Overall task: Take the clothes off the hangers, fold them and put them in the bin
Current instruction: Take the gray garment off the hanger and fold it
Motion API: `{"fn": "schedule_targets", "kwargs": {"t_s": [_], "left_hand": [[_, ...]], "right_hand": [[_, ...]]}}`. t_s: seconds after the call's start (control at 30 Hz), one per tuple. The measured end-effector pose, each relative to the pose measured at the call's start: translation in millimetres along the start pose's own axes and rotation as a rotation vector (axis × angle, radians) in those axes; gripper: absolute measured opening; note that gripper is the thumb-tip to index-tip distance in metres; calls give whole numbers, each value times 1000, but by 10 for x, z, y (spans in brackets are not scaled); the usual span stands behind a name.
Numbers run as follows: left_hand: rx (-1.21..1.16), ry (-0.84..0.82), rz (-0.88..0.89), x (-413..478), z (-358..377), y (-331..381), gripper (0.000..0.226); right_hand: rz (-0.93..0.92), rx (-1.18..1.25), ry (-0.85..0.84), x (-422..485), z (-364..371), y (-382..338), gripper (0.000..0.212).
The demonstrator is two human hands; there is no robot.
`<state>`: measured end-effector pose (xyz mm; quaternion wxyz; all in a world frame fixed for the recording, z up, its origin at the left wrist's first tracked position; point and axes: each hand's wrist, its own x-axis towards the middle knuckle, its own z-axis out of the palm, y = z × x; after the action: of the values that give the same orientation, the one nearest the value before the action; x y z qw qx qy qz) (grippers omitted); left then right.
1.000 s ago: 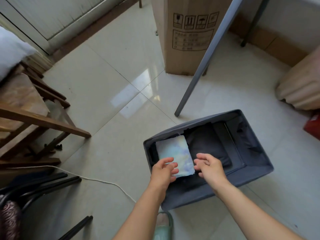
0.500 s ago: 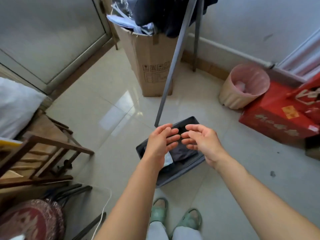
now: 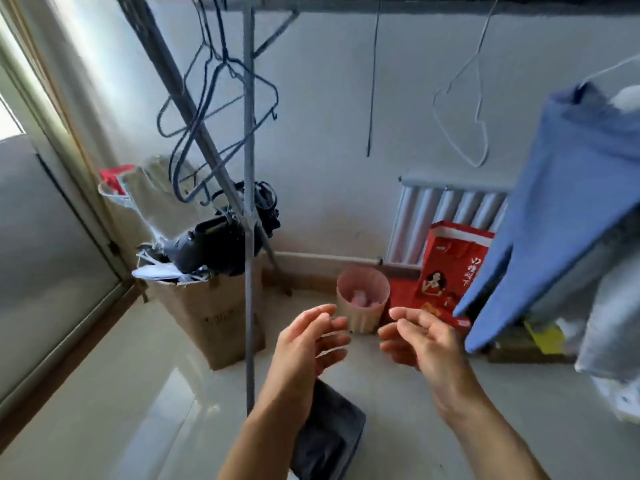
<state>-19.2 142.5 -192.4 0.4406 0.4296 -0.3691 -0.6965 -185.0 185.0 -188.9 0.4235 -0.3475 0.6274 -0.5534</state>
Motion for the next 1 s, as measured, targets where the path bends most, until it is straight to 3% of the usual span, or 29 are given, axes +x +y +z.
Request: {"fn": "schedule_targets", "kwargs": {"t_s": [0.2,0.4,0.5,0.63,0.73,0.83,1.0], "left_hand": [[49,-153,83,-38,614,370,20],[25,-230,56,-94,1141,435,19],[42,-253,56,-123,1356,470,19],[60,-275,80,-171,1504,545,20],[101,-266,115,-185,1531,603,21],[108,-246,135,-195,1531,607,22],[85,-198,137,-195,1537,553,19]], "right_hand": [[-108,3,117,-135,-364,-461,16],[-216,21,204,-107,-807,-830,16],[-325,5,257,-15,-1049,-1029,16],[-537,-16,465,293,-1449,-1479,16],[-697,-134,678,595,-1725,-1917,16],[-691,-426,838,902,-1992,-2195,23],[-530,-694,711,1315,-2181,-2362,27]]}}
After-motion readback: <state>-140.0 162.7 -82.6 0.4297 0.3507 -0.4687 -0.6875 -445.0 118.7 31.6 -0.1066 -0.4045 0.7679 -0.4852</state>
